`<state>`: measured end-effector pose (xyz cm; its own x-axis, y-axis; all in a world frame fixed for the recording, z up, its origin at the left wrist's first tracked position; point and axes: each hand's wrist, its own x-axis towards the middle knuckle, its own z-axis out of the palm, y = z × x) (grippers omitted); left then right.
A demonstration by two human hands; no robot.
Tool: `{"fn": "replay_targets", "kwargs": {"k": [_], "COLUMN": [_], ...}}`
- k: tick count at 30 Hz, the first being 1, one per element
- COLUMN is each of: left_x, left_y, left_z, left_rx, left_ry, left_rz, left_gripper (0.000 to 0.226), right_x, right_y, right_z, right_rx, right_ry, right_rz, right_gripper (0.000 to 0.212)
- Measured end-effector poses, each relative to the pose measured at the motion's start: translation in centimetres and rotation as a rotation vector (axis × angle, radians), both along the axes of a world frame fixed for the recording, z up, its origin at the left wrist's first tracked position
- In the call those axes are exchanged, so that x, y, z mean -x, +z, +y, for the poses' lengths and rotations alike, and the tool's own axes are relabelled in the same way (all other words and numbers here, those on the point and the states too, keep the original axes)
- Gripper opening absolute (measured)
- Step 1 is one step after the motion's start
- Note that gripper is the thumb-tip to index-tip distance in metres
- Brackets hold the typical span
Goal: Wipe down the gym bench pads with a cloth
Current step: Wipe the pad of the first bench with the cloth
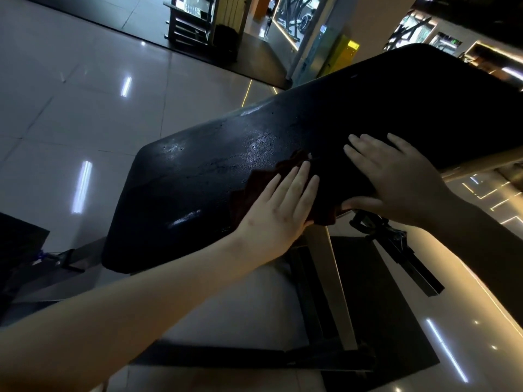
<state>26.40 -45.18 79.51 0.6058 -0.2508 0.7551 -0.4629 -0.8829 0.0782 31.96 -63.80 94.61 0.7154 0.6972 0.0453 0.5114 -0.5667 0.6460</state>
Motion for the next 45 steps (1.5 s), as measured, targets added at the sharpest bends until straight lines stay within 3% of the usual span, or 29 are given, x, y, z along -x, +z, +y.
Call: {"fn": "replay_targets", "kwargs": {"k": [7,14,20,24,27,33,38,45], "left_x": [2.9,4.5,3.5,2.9,1.8,0.1,0.4,2.9], "left_y": [-3.9,-5.3,-3.6,-1.7,1.4,6.3,4.0,-0.1], "left_z": [5.6,5.0,2.4,0.9,-2.2,-5.7,-2.9,1.9], "left_rx": [-0.063,0.354,0.577,0.626,0.577,0.497,0.158,0.015], "left_ry": [0.124,0.311,0.344,0.305,0.244,0.072,0.081,0.182], "left_rz": [0.15,0.347,0.316,0.281,0.234,0.304,0.301,0.262], "left_gripper": [0.067,0.074,0.058,0.054,0.053,0.069,0.071,0.065], "right_x": [0.1,0.3,0.7,0.9,1.1,2.0,2.9,4.6], "right_y": [0.3,0.4,0.3,0.2,-0.1,0.2,-0.8,-3.6], "right_z": [0.3,0.5,0.9,1.6,2.1,2.3,3.3,7.2], "right_rx": [0.028,0.028,0.032,0.058,0.069,-0.029,0.044,0.046], "right_ry": [-0.056,-0.055,-0.064,-0.091,-0.09,-0.087,-0.111,0.001], "right_rz": [0.029,0.029,0.013,0.048,0.058,0.1,0.078,0.158], "right_gripper": [0.104,0.103,0.098,0.103,0.105,0.089,0.092,0.104]}}
